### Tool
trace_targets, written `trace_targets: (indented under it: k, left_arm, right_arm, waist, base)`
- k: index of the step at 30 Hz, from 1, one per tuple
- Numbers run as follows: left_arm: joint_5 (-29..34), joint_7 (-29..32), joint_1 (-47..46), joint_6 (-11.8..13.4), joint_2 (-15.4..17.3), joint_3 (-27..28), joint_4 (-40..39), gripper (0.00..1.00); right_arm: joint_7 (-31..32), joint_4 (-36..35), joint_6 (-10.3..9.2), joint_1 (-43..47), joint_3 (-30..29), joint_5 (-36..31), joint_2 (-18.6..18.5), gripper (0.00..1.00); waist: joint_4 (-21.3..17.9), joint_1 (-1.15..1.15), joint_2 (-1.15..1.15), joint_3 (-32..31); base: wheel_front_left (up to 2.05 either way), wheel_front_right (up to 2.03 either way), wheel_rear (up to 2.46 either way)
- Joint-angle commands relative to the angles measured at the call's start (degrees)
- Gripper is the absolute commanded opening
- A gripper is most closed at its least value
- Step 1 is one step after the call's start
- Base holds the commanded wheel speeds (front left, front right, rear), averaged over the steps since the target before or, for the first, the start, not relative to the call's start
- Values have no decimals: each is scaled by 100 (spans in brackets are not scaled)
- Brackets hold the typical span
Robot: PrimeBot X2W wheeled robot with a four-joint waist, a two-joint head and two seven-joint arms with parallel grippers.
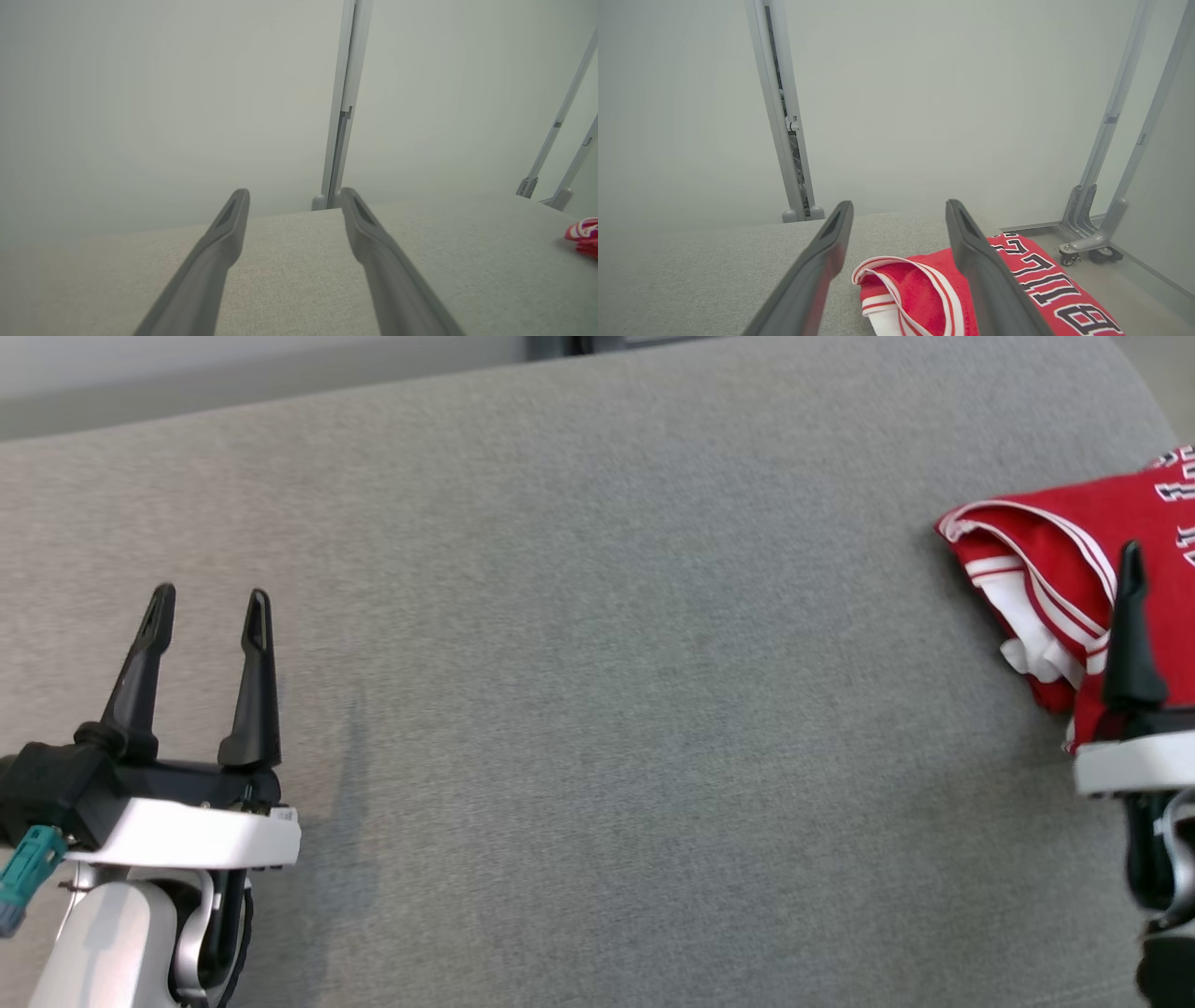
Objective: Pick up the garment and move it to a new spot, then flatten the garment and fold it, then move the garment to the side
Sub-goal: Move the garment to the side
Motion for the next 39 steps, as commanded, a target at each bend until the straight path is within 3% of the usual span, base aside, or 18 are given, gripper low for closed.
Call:
trace_targets:
  k: [1,11,29,39]
  left_arm:
    - [-16,-26,47,25,14,35,22,100]
    - [-76,-132,553,94,-16,162,216,100]
    - [-163,155,1395,79,78,-55,293,100]
    - [-167,298,1607,144,149,-118,184,100]
  right_arm:
    - [45,-99,-1,99,8,-45,20,100]
    - [615,-1117,-1,916,442,-405,496,100]
    - [1111,-1393,0,2091,373,-565,533,100]
    - [1331,-1770,0,2487,318,-582,586,100]
  waist:
    - [214,0,0,-219]
    - [693,0,0,-808]
    - [1104,0,0,-1858]
    - [1066,0,0,-2006]
  base:
    - [0,0,0]
    - [0,0,0]
    - [0,0,0]
    - [0,0,0]
